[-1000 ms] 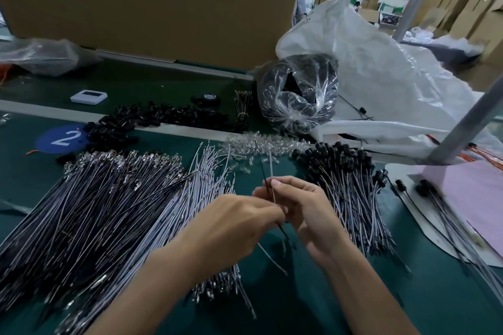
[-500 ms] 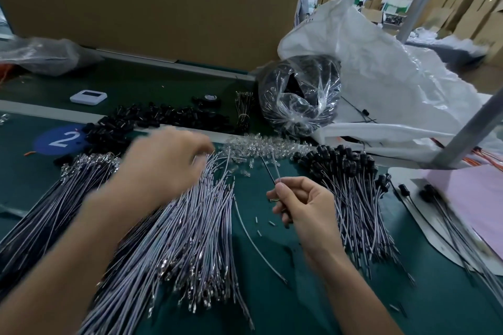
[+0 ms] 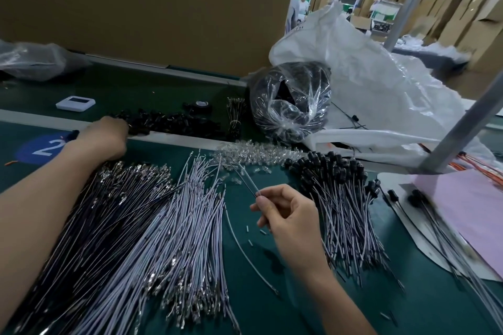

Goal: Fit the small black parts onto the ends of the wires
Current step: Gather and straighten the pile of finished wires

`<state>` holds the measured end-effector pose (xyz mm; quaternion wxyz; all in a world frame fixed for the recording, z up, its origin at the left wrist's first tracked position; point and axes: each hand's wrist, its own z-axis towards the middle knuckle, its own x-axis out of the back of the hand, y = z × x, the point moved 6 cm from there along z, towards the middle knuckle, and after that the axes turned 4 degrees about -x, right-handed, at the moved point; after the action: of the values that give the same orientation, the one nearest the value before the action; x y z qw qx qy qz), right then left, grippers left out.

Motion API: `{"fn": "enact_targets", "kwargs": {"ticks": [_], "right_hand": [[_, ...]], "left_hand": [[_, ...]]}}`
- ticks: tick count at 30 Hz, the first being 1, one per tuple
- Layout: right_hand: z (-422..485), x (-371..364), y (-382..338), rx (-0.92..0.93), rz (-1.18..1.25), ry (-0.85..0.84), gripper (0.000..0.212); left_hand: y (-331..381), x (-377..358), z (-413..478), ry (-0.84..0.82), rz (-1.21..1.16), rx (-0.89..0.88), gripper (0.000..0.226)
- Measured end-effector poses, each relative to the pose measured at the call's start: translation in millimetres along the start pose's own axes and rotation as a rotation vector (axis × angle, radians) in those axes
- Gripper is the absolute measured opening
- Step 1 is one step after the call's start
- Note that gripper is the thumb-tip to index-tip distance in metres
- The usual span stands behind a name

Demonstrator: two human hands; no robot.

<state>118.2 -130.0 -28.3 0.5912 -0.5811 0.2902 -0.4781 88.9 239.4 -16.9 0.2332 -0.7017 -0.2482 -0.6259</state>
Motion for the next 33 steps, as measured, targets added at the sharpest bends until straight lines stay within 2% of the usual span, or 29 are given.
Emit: {"fn": "enact_targets", "kwargs": {"ticks": [5, 7, 9, 11, 13, 15, 19, 25, 33], "right_hand": [[1, 1, 0, 0.019, 0.001, 0.018, 0.009], [2, 3, 1, 0.026, -0.010, 0.047, 0.009], [2, 7, 1, 0.052, -0.045, 0.091, 0.012], [3, 14, -1, 0.079, -0.064, 0.143, 0.016], [4, 20, -4, 0.100, -0.030, 0.174, 0.018], [4, 24, -9, 0.117, 0.001, 0.177, 0.018], [6, 27, -12, 0.144, -0.027, 0.183, 0.016], [7, 29, -11, 0.161, -0.067, 0.203, 0.017], [7, 27, -13, 0.177, -0.091, 0.211, 0.013]], "left_hand": [[9, 6, -7, 0.151, -0.049, -0.028, 0.019], [26, 14, -25, 0.215, -0.277, -0.079, 0.016], [52, 14, -52, 0.163, -0.670, -0.171, 0.011], [82, 12, -88, 0.077, -0.933, -0.302, 0.019], [105, 5, -120, 0.017, -1.037, -0.376, 0.025], [118, -3, -140, -0.015, -1.167, -0.374, 0.026], [123, -7, -153, 0.046, -1.416, -0.311, 0.025], [126, -4, -158, 0.100, -1.484, -0.335, 0.025], [130, -2, -160, 0.107, -1.419, -0.406, 0.026]]}}
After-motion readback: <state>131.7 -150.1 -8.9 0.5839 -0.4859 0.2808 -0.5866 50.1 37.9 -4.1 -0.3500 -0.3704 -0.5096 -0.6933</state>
